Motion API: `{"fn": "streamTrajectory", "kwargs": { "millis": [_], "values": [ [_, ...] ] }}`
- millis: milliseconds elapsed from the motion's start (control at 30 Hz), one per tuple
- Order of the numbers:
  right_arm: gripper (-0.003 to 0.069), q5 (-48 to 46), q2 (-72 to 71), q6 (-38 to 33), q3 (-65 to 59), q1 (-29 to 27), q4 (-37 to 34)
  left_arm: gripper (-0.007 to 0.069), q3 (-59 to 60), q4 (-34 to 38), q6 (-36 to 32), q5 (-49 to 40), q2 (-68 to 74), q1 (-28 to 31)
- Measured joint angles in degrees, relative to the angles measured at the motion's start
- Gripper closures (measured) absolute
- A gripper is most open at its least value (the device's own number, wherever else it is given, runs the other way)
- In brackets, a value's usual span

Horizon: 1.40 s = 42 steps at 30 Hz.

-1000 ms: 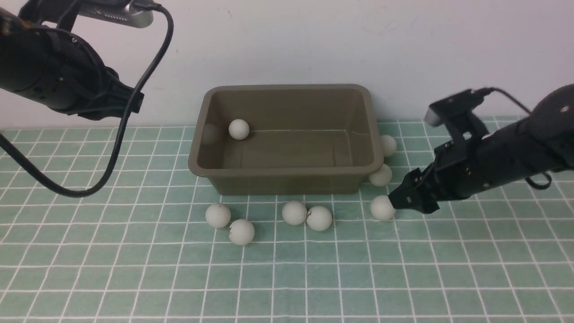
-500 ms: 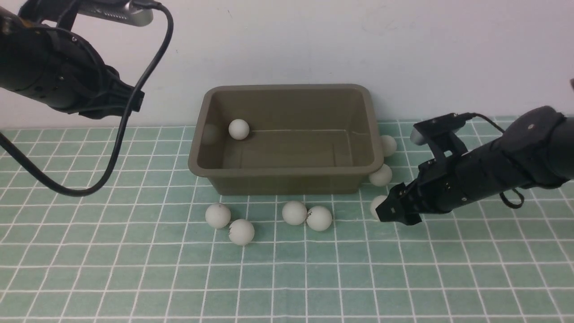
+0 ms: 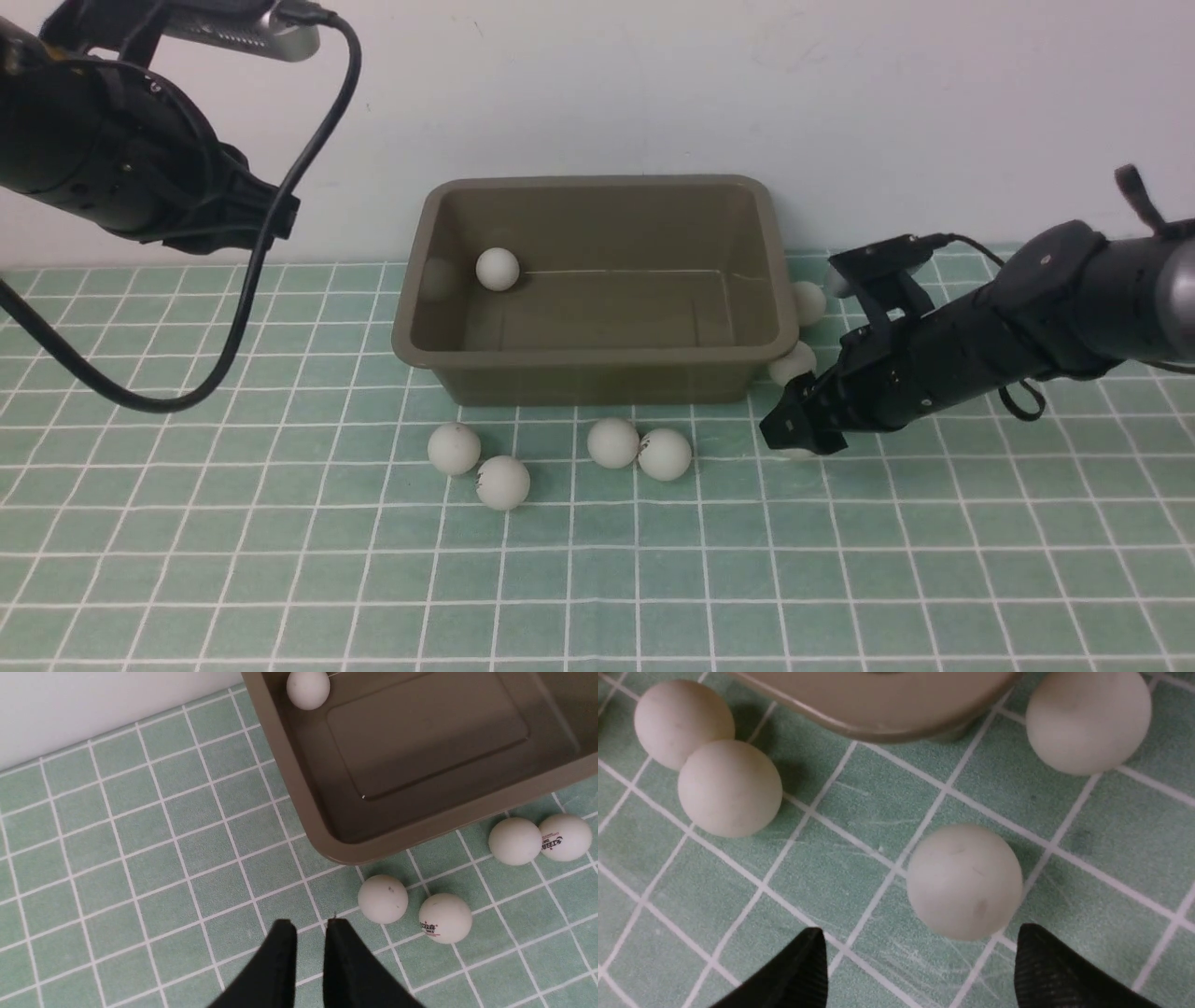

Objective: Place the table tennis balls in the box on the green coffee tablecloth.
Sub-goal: 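Reach for and grasp a ping pong ball on the table, then release the ping pong ball into the bin and lift the gripper away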

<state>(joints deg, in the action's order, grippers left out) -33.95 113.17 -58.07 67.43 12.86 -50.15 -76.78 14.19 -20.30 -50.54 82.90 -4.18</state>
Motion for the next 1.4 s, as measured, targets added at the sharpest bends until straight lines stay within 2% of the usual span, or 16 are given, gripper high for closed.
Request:
{"fn": "streamTrajectory", "kwargs": {
  "millis": [167, 400, 767, 933, 1067, 1400],
  "values": [
    [0.0210, 0.75, 0.07, 0.58, 0.05, 0.00, 0.05, 0.0552, 0.00, 0.00, 0.00, 0.00, 0.00, 0.00],
    [0.0333, 1.30, 0.07, 1.86, 0.11, 0.00, 0.19, 0.0552, 0.00, 0.00, 0.00, 0.00, 0.00, 0.00],
    [0.0330, 0.86, -0.80, 3.41, 0.11, -0.16, 2.68, 0.0552, 0.00, 0.00, 0.00, 0.05, 0.00, 0.00],
    [0.0330, -0.17, -9.47, 6.62, 0.05, -2.20, 5.95, 0.0552, 0.00, 0.00, 0.00, 0.05, 0.00, 0.00],
    [0.0330, -0.82, -13.60, 6.73, 1.36, -2.68, 4.75, 0.0552, 0.00, 0.00, 0.00, 0.05, 0.00, 0.00],
    [0.0330, -6.48, -4.60, 3.62, 14.25, 1.45, 2.51, 0.0552, 0.00, 0.00, -0.05, 0.22, 0.00, 0.00]
  ]
}}
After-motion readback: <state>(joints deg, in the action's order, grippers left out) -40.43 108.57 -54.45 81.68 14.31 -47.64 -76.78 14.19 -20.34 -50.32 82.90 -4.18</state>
